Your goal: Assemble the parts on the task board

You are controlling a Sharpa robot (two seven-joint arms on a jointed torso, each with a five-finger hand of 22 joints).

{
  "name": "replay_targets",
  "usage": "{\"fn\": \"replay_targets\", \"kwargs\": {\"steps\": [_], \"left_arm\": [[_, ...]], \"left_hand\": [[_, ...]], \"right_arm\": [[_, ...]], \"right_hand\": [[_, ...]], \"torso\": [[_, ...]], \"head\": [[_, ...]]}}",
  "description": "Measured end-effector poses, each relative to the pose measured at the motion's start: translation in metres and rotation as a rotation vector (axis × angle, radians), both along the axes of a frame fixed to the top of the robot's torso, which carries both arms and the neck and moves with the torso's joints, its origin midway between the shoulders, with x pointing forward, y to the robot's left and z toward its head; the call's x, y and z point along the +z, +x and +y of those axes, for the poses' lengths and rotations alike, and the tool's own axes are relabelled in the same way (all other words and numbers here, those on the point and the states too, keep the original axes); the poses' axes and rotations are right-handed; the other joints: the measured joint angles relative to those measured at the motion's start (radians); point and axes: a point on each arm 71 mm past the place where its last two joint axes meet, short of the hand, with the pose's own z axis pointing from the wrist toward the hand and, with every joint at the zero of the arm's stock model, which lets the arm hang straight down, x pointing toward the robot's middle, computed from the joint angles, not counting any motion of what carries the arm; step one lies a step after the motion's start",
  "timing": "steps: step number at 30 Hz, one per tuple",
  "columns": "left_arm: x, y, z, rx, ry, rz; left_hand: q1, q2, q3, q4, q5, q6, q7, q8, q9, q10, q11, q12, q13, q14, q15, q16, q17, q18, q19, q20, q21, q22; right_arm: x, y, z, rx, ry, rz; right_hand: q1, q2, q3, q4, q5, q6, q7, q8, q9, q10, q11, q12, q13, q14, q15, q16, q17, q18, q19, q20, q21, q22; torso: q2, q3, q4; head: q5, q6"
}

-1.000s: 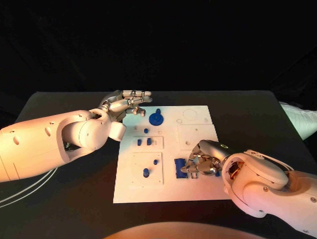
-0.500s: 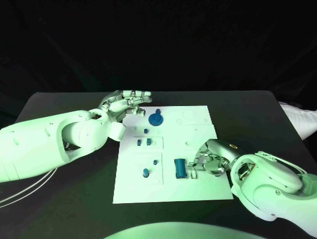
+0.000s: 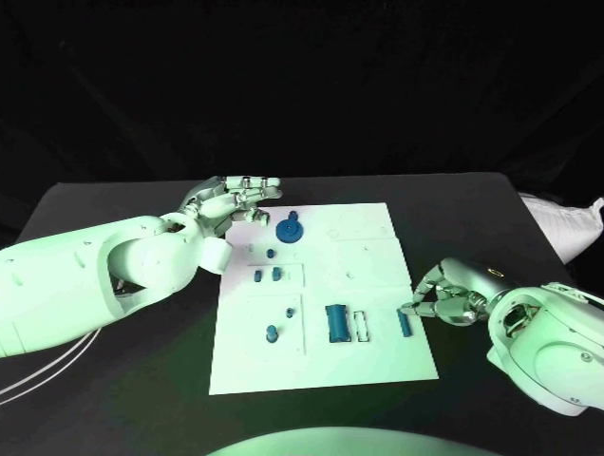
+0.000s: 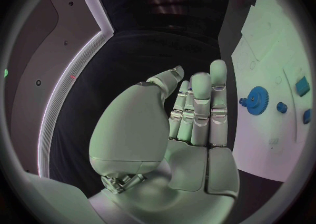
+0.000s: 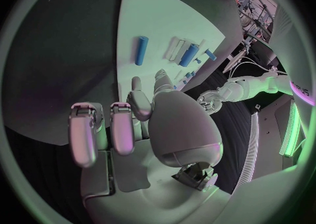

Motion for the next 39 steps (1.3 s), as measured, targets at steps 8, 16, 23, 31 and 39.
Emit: {"fn": "replay_targets", "kwargs": {"steps": [8, 16, 23, 31, 39], "left_arm": [[0.000, 0.000, -0.001, -0.002, -0.001, 0.001], [-0.001, 0.000, -0.001, -0.002, 0.000, 0.002], [-0.001, 0.000, 0.000, -0.001, 0.000, 0.003], [-0.001, 0.000, 0.000, -0.001, 0.000, 0.003], [-0.001, 0.000, 0.000, -0.001, 0.000, 0.004]], "left_hand": [[0.000, 0.000, 0.000, 0.000, 0.000, 0.000, 0.000, 0.000, 0.000, 0.000, 0.000, 0.000, 0.000, 0.000, 0.000, 0.000, 0.000, 0.000, 0.000, 0.000, 0.000, 0.000], [0.000, 0.000, 0.000, 0.000, 0.000, 0.000, 0.000, 0.000, 0.000, 0.000, 0.000, 0.000, 0.000, 0.000, 0.000, 0.000, 0.000, 0.000, 0.000, 0.000, 0.000, 0.000], [0.000, 0.000, 0.000, 0.000, 0.000, 0.000, 0.000, 0.000, 0.000, 0.000, 0.000, 0.000, 0.000, 0.000, 0.000, 0.000, 0.000, 0.000, 0.000, 0.000, 0.000, 0.000], [0.000, 0.000, 0.000, 0.000, 0.000, 0.000, 0.000, 0.004, 0.000, 0.000, 0.000, 0.008, 0.000, -0.003, 0.003, 0.004, -0.001, 0.000, -0.004, 0.004, -0.004, 0.000], [0.000, 0.000, 0.000, 0.000, 0.000, 0.000, 0.000, 0.004, 0.000, 0.000, 0.000, 0.008, 0.000, -0.003, 0.003, 0.004, -0.001, 0.000, -0.004, 0.004, -0.004, 0.000]], "right_arm": [[-0.007, 0.003, -0.008, -0.008, -0.042, 0.005], [-0.021, 0.001, 0.001, 0.020, -0.058, 0.036], [-0.028, 0.001, 0.008, 0.038, -0.061, 0.050], [-0.028, 0.000, 0.016, 0.056, -0.058, 0.047], [-0.029, 0.001, 0.020, 0.078, -0.081, 0.047]], "right_hand": [[0.015, 0.014, -0.003, 0.003, 0.075, 0.001, -0.001, -0.009, -0.001, -0.002, 0.002, -0.002, 0.008, 0.000, 0.000, 0.000, 0.000, 0.000, 0.000, 0.000, 0.000, 0.000], [0.040, 0.013, -0.003, 0.003, 0.120, 0.005, -0.005, -0.014, -0.003, -0.002, 0.002, -0.004, 0.006, 0.000, 0.000, 0.000, 0.000, 0.000, 0.000, 0.000, 0.000, 0.000], [0.040, 0.013, -0.003, 0.003, 0.120, 0.005, -0.005, -0.014, -0.003, -0.003, 0.004, -0.006, 0.005, 0.000, 0.000, 0.000, 0.000, 0.000, 0.000, 0.000, 0.000, 0.000], [0.040, 0.013, -0.003, 0.003, 0.120, 0.009, -0.002, -0.014, -0.004, -0.003, 0.005, 0.000, 0.010, 0.000, 0.000, 0.000, 0.000, 0.000, 0.000, 0.000, 0.000, 0.000], [0.053, 0.013, -0.003, 0.003, 0.113, 0.019, -0.011, -0.015, 0.000, 0.000, 0.002, 0.012, 0.018, 0.000, 0.001, 0.000, 0.000, 0.000, 0.000, 0.000, 0.000, 0.000]], "torso": [[0.000, 0.0022, -0.0013], [0.000, 0.0022, -0.0019], [0.000, 0.0019, -0.0013], [0.000, 0.0016, -0.0019], [0.000, 0.0012, -0.0013]], "head": [[-0.006, 0.004], [-0.005, 0.002], [-0.003, -0.002], [0.000, -0.003], [0.001, -0.005]]}}
